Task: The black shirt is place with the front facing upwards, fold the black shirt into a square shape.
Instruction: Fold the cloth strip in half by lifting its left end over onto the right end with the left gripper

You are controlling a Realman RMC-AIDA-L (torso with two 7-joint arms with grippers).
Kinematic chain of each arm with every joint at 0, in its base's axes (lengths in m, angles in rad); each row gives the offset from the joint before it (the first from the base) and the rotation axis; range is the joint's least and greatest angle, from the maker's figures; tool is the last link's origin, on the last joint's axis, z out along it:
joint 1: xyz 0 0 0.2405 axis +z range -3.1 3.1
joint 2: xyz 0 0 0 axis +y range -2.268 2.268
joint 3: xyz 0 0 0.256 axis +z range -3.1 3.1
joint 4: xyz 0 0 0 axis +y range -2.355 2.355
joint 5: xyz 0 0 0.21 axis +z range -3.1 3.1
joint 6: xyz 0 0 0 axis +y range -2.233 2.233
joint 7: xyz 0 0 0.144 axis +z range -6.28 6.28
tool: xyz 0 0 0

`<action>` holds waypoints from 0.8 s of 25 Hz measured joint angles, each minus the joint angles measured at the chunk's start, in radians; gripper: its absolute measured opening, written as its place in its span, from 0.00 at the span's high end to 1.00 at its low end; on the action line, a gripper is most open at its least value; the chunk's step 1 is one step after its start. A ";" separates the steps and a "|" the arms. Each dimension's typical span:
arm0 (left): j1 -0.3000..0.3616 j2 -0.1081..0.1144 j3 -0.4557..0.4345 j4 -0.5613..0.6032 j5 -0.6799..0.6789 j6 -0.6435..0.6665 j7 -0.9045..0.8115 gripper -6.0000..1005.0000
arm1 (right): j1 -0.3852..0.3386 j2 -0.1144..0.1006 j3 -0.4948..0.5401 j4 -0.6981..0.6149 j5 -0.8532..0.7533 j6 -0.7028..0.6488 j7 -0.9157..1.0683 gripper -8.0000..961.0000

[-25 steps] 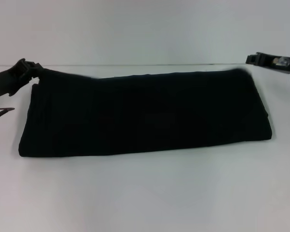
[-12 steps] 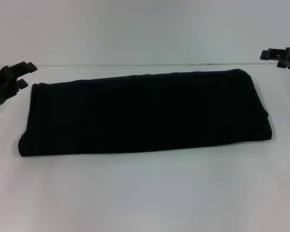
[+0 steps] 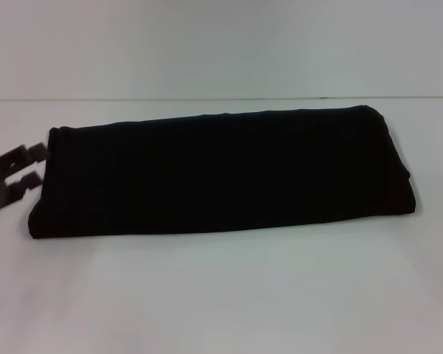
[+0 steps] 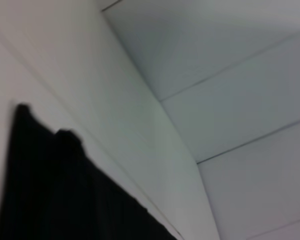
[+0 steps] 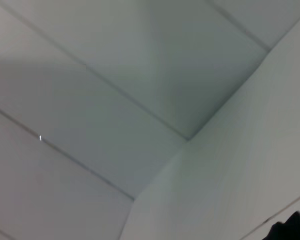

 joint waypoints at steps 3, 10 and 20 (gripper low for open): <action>0.025 -0.005 -0.001 -0.005 0.008 0.000 -0.082 0.22 | -0.019 -0.003 0.029 0.034 0.005 0.000 -0.016 0.27; 0.041 -0.018 0.005 -0.041 0.044 -0.085 -0.206 0.22 | 0.011 -0.004 0.026 0.051 0.004 0.011 -0.055 0.27; 0.028 -0.038 0.002 -0.075 0.018 -0.135 -0.197 0.22 | 0.039 0.003 0.020 0.070 0.002 0.019 -0.078 0.27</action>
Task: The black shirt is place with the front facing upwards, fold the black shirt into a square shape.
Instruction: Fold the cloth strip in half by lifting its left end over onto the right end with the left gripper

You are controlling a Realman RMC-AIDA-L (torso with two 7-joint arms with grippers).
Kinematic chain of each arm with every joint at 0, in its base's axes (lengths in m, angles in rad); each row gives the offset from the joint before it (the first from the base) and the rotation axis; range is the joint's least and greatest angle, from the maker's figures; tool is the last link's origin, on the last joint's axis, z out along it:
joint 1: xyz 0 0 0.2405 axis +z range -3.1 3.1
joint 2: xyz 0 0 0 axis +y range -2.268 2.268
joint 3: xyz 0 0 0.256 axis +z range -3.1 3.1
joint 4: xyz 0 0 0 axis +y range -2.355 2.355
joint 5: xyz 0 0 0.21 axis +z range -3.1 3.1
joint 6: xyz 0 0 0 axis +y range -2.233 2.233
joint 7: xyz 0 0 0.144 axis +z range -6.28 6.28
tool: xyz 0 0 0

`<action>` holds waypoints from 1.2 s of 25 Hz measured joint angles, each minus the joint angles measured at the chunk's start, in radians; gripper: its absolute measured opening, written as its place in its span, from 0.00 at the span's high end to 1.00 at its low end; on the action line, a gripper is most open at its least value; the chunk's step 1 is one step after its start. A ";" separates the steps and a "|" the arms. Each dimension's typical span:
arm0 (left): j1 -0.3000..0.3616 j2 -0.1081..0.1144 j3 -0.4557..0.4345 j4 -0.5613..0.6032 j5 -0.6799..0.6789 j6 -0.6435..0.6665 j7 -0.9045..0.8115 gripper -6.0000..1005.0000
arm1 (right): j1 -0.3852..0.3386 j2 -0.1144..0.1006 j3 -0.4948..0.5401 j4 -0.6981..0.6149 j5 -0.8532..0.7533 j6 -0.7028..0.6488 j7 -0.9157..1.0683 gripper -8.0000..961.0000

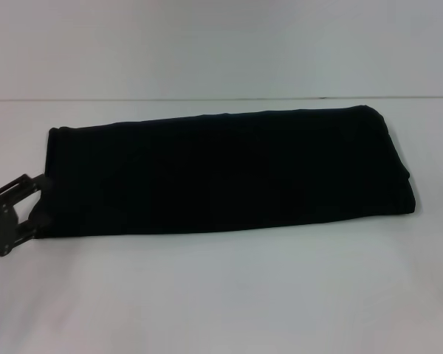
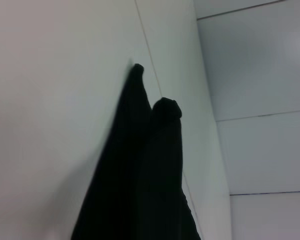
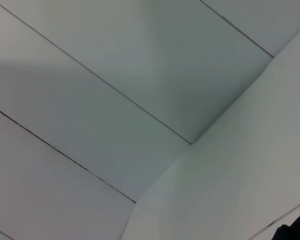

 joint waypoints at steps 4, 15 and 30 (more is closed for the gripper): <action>-0.019 0.004 0.031 -0.034 0.034 -0.086 -0.006 0.22 | -0.002 0.000 0.000 0.009 0.000 0.007 -0.002 0.27; 0.056 0.037 -0.047 0.009 0.060 0.070 -0.069 0.22 | -0.011 -0.004 0.009 0.018 0.001 0.005 -0.003 0.27; 0.025 0.025 -0.002 -0.024 0.096 -0.056 -0.113 0.22 | -0.011 -0.003 0.003 0.019 0.001 0.011 -0.003 0.27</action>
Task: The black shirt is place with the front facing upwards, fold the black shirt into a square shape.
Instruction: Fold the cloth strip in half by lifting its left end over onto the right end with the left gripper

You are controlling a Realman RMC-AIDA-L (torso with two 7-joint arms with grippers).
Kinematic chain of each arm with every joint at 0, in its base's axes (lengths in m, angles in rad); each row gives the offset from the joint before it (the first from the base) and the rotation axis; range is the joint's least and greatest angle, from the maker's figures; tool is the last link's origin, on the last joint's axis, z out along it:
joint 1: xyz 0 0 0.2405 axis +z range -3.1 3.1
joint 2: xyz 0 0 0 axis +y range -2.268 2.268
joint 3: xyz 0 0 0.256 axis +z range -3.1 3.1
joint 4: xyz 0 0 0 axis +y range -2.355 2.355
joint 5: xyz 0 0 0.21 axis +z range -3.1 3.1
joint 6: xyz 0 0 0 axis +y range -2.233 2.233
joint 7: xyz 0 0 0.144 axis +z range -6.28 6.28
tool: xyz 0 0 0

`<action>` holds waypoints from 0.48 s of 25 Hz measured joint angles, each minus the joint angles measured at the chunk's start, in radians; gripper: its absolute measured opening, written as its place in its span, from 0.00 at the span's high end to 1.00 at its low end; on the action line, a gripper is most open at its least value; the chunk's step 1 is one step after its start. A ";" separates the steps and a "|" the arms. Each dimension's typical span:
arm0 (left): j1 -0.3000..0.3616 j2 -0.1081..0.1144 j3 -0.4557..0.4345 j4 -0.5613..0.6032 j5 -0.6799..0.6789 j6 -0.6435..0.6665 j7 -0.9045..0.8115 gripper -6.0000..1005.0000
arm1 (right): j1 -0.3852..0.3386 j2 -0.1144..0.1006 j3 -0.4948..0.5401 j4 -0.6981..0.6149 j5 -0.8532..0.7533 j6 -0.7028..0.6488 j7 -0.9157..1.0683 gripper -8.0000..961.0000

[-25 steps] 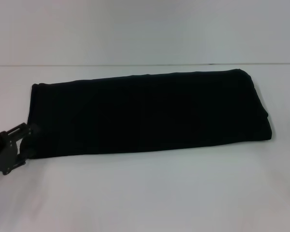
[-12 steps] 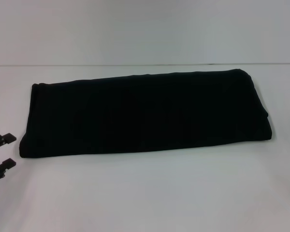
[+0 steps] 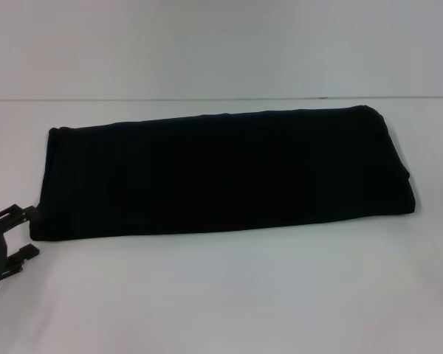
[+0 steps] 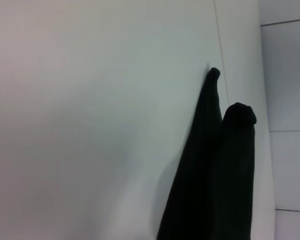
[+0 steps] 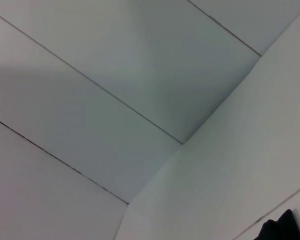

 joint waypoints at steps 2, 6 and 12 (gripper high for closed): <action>-0.004 0.000 0.000 -0.004 0.003 -0.008 0.000 0.22 | -0.001 0.000 0.001 0.000 0.000 0.003 0.000 0.27; -0.014 -0.004 0.000 -0.005 0.007 -0.022 -0.001 0.22 | -0.002 0.001 0.002 0.001 0.000 0.006 0.000 0.27; -0.030 -0.010 -0.001 -0.010 0.014 -0.045 -0.001 0.22 | -0.002 0.001 0.003 0.006 0.000 0.006 -0.003 0.27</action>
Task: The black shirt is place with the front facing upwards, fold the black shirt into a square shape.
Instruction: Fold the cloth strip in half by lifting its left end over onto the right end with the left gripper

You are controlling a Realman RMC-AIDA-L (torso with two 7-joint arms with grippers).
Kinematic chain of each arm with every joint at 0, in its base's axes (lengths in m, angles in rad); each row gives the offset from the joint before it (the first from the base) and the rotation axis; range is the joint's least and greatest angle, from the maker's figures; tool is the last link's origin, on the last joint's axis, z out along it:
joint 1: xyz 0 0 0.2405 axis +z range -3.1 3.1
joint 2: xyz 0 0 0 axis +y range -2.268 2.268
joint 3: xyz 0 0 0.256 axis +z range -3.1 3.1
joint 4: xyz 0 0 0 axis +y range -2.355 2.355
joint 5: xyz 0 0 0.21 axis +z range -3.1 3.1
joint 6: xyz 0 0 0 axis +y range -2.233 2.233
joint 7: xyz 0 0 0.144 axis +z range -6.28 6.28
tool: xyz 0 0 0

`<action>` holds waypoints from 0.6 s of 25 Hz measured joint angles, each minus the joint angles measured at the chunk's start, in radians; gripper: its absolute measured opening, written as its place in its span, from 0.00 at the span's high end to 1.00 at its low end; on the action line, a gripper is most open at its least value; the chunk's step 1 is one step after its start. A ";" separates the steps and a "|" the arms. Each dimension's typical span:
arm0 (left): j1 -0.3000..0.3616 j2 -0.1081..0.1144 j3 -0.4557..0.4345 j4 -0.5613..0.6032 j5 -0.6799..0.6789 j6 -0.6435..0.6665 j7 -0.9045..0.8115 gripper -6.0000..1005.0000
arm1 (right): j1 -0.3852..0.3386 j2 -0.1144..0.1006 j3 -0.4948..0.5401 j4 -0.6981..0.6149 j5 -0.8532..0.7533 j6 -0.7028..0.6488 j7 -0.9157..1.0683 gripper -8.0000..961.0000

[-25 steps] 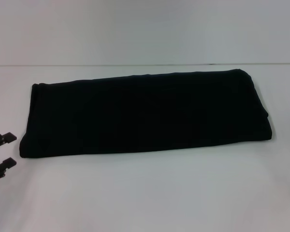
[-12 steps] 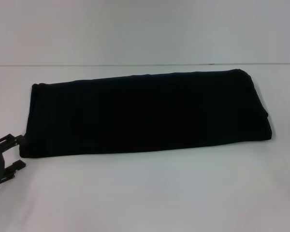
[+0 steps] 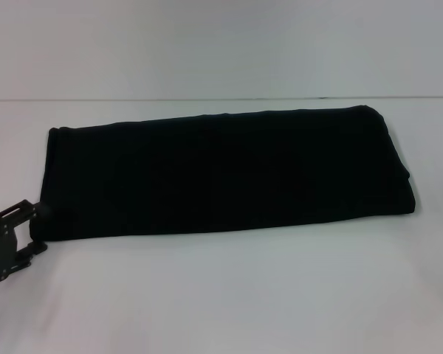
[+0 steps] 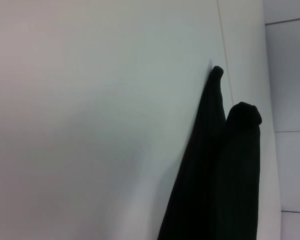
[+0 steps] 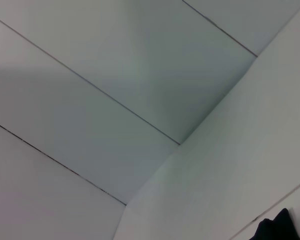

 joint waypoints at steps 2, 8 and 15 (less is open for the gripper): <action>-0.005 0.000 0.000 -0.009 0.000 -0.007 0.000 0.22 | 0.000 -0.002 0.001 0.005 0.000 0.000 -0.001 0.27; -0.028 -0.001 0.000 -0.025 0.000 -0.035 0.008 0.22 | 0.000 -0.004 0.003 0.008 0.000 0.000 -0.002 0.27; -0.066 -0.002 -0.010 -0.037 -0.017 -0.039 0.048 0.22 | 0.000 -0.004 0.003 0.008 0.000 -0.001 -0.002 0.27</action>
